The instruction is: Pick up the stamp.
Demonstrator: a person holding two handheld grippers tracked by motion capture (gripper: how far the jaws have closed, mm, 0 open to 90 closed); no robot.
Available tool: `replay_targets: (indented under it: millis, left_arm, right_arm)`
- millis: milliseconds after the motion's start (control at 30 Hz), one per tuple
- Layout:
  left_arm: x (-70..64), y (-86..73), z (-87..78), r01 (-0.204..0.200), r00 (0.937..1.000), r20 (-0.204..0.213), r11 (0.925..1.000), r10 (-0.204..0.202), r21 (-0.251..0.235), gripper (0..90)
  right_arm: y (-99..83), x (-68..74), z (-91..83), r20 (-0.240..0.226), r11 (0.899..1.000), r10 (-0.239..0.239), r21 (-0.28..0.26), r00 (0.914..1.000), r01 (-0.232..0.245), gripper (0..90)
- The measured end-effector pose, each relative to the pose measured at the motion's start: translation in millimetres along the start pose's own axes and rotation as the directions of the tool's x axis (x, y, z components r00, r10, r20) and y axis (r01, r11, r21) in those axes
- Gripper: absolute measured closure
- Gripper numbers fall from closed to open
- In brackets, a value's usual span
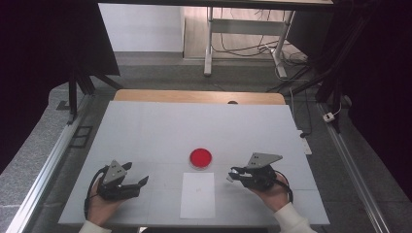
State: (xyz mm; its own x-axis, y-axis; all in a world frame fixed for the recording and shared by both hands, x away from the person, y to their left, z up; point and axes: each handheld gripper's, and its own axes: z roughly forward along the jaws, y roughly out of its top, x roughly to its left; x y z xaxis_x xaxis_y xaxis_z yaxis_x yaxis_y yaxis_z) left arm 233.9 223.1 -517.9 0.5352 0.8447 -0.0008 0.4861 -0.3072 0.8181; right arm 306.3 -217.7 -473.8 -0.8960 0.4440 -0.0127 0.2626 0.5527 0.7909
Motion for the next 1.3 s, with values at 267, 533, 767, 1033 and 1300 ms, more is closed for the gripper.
replay_targets:
  millis: [267, 533, 767, 1033, 1300]
  left_arm:
    - [-0.4, 0.2, 0.2, 0.000, 1.0000, -0.005, 1.0000, 0.000, -0.001, 21.5]
    - [-1.7, 0.3, 0.8, 0.000, 1.0000, -0.003, 1.0000, 0.000, 0.000, 21.5]
    - [-2.2, 0.4, 1.7, -0.001, 1.0000, -0.001, 1.0000, 0.001, 0.003, 21.5]
    - [-2.4, 0.4, 3.3, 0.001, 1.0000, -0.002, 1.0000, -0.001, 0.006, 21.5]
    - [-3.8, 1.1, 4.4, -0.003, 1.0000, 0.002, 1.0000, 0.003, 0.008, 21.5]
  right_arm:
    - [8.3, -0.6, -2.6, 0.020, 0.998, 0.026, -0.049, 0.9994, -0.025, 75.1]
    - [20.7, 0.0, -5.5, 0.028, 0.995, 0.039, -0.090, 0.9988, -0.037, 75.1]
    - [31.4, -1.2, -4.3, 0.049, 0.993, 0.044, -0.113, 0.9978, -0.039, 75.1]
    - [38.4, -4.8, -1.0, 0.055, 0.988, 0.066, -0.142, 0.9963, -0.057, 75.1]
    - [51.7, -0.4, 5.3, 0.060, 0.985, 0.062, -0.164, 0.9963, -0.051, 75.1]
